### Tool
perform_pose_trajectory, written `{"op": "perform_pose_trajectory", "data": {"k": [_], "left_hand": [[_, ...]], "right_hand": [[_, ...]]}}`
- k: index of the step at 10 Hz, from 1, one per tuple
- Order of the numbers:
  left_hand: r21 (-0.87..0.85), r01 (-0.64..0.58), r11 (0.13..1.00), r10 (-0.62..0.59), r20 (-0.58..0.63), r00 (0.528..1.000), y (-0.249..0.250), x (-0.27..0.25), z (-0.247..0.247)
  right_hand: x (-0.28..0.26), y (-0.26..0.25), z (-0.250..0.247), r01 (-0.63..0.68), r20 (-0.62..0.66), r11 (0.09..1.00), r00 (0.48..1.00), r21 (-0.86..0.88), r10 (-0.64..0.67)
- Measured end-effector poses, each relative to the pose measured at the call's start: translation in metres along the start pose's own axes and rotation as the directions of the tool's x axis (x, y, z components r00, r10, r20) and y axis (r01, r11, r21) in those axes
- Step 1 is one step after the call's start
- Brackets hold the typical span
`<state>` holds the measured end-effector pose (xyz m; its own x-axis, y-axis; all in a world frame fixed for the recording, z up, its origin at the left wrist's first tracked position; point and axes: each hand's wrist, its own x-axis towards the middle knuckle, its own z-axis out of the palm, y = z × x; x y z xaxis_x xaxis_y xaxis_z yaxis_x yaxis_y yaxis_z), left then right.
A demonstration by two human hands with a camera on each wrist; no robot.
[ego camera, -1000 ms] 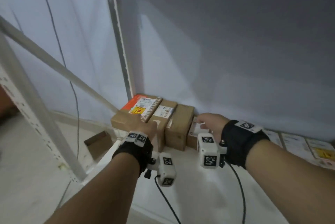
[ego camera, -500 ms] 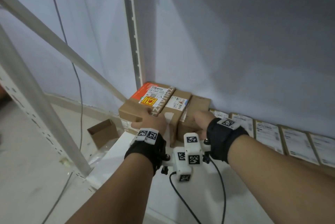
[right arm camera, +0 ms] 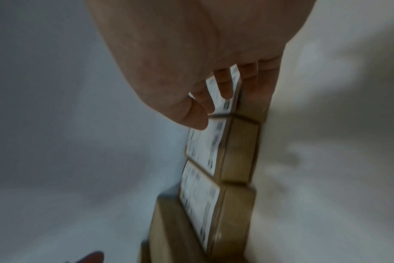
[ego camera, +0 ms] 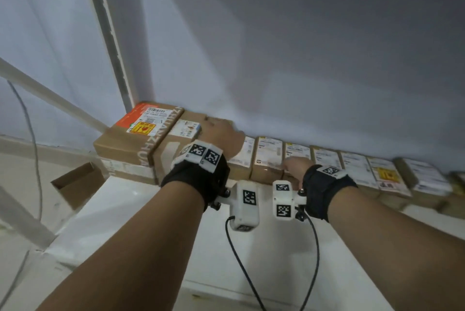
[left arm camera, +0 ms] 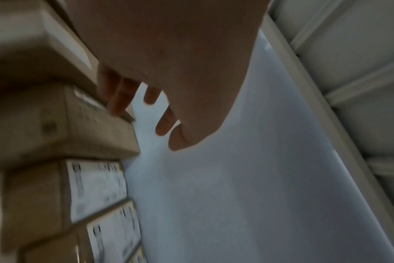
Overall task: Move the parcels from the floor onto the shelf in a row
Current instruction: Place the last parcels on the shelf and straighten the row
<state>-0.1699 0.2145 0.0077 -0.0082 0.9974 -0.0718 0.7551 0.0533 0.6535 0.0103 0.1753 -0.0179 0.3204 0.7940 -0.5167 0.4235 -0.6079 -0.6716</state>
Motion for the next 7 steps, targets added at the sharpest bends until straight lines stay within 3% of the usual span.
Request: {"op": "perform_pose_trajectory", "data": {"k": [1,3,4,5,7], "left_hand": [[0.132,-0.146,0.980,0.112,0.236,0.965,0.027,0.004,0.041],[0.234,-0.168,0.958,0.067,0.387,0.920,0.007,0.012,0.103],[0.318,-0.216,0.923,0.074,0.402,0.912,-0.005,0.013,0.109],[0.285,-0.226,0.932,0.118,0.351,0.929,-0.017,0.024,0.121],[0.346,-0.228,0.910,0.098,0.356,0.929,-0.015,0.026,0.109]], "right_hand": [[0.014,0.022,-0.022,-0.006,-0.040,1.000,0.999,0.020,0.007],[0.042,0.028,-0.025,0.000,-0.045,1.000,0.999,-0.011,-0.001],[0.049,0.029,-0.022,-0.009,-0.044,0.999,0.999,-0.044,0.007],[0.052,0.029,-0.017,-0.017,-0.058,0.991,0.998,-0.135,0.010],[0.049,0.016,-0.010,0.043,-0.053,0.937,0.997,-0.346,-0.065]]}}
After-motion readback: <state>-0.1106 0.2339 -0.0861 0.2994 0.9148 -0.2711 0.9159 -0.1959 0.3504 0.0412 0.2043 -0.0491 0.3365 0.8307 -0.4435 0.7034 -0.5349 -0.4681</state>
